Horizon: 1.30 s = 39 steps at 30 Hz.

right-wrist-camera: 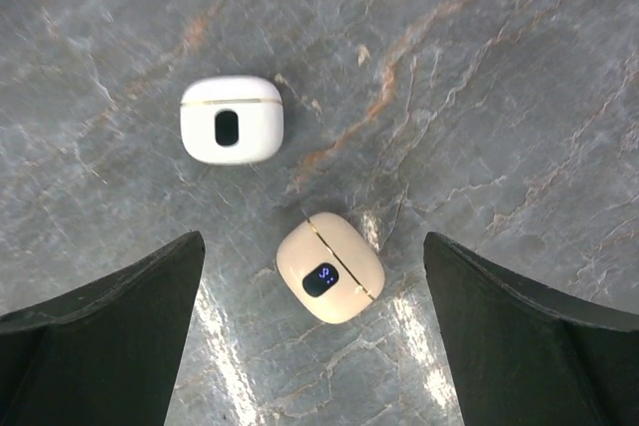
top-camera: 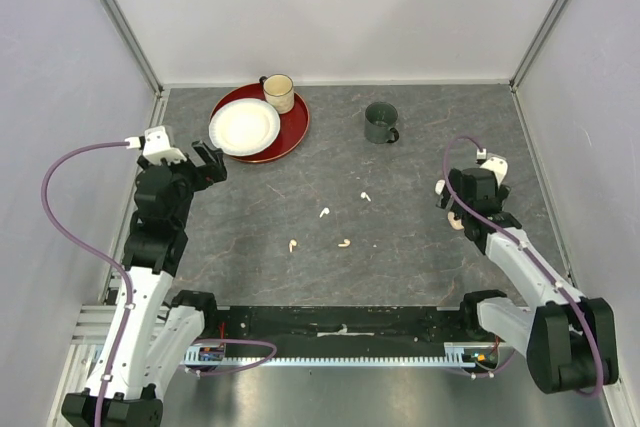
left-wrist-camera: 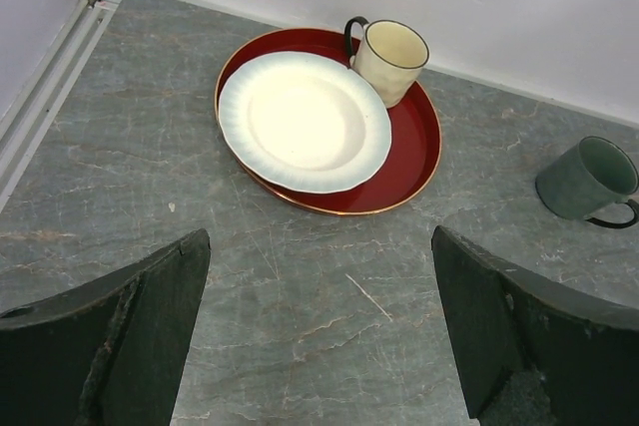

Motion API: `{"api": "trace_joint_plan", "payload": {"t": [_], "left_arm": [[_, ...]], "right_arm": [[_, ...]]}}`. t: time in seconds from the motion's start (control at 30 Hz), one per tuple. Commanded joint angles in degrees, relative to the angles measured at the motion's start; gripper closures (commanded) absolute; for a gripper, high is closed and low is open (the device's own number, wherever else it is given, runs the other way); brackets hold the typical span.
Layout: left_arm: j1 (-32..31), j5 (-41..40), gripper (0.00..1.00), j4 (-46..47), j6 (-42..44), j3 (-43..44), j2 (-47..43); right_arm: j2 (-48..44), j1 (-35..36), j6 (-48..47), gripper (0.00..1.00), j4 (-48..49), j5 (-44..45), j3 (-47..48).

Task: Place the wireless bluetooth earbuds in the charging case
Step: Pick up the charging case at the center of the board.

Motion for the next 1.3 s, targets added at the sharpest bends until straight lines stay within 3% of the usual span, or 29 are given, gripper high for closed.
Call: {"api": "trace_joint_plan", "payload": {"t": [0.0, 0.3, 0.93, 1.13, 1.27], "left_arm": [[-0.02, 1.96, 0.02, -0.14, 0.72, -0.29, 0.35], [0.07, 2.40, 0.02, -0.41, 1.16, -0.55, -0.01], [0.42, 5.57, 0.02, -0.84, 2.65, -0.73, 0.17], [0.51, 5.65, 0.02, -4.18, -0.51, 0.32, 0.26], [0.68, 11.16, 0.00, -7.78, 1.76, 1.91, -0.18]], "right_arm": [[4.35, -0.35, 0.17, 0.02, -1.14, -2.12, 3.61], [12.79, -0.61, -0.44, 0.06, -5.10, -5.91, 6.87], [18.86, -0.70, 0.52, 0.17, -5.19, -13.12, 6.60], [20.01, -0.70, -1.41, 0.21, -4.92, -16.46, 7.04], [20.80, -0.26, -2.90, 0.25, -4.49, -18.82, 7.39]]}}
